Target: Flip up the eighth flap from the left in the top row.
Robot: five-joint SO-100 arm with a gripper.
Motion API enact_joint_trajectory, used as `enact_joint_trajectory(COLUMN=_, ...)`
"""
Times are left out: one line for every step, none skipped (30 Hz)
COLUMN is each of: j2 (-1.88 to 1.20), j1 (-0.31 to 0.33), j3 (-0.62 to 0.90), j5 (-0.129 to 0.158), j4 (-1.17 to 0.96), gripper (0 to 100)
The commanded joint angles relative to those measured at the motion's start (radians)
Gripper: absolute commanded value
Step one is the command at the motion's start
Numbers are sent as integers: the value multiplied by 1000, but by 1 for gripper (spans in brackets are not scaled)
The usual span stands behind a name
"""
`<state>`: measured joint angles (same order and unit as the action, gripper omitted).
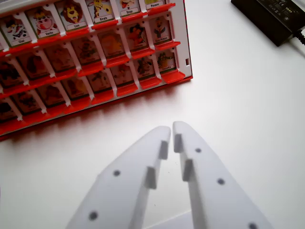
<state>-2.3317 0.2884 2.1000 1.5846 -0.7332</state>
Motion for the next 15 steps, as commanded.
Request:
enact_joint_trajectory(j2=95, j1=14, j3=-120, j5=14, j4=84, gripper=0)
enact_joint_trajectory(j2=129, j1=17, j3=-123, j5=14, j4=106, gripper=0)
enact_joint_trajectory(j2=161, j1=20, j3=-130, j5=18, j4=123, gripper=0)
enact_joint_trajectory(j2=193, j1=23, j3=-135, j5=20, j4=144, gripper=0)
enact_joint_trajectory(j2=225, j1=26, j3=-140, j5=26, j4=166, gripper=0)
enact_joint_trajectory(j2=259, j1=29, j3=-149, j5=31, j4=187, gripper=0)
enact_joint_trajectory(j2=298, j1=31, j3=-163, j5=34, j4=204, gripper=0)
enact_joint_trajectory(j2=336, j1=34, j3=-176, j5=37, j4=224, gripper=0)
enact_joint_trajectory(j2=376, j1=34, j3=-195, j5=40, j4=245, gripper=0)
enact_joint_trajectory(j2=416, j1=35, j3=-216, j5=44, j4=262, gripper=0)
enact_joint_trajectory(j2=460, j1=35, j3=-242, j5=46, j4=276, gripper=0)
enact_joint_trajectory(j2=502, j1=35, j3=-273, j5=46, j4=288, gripper=0)
enact_joint_trajectory(j2=543, j1=35, j3=-307, j5=49, j4=290, gripper=0)
enact_joint_trajectory(j2=581, j1=32, j3=-339, j5=49, j4=295, gripper=0)
enact_joint_trajectory(j2=618, j1=29, j3=-370, j5=48, j4=304, gripper=0)
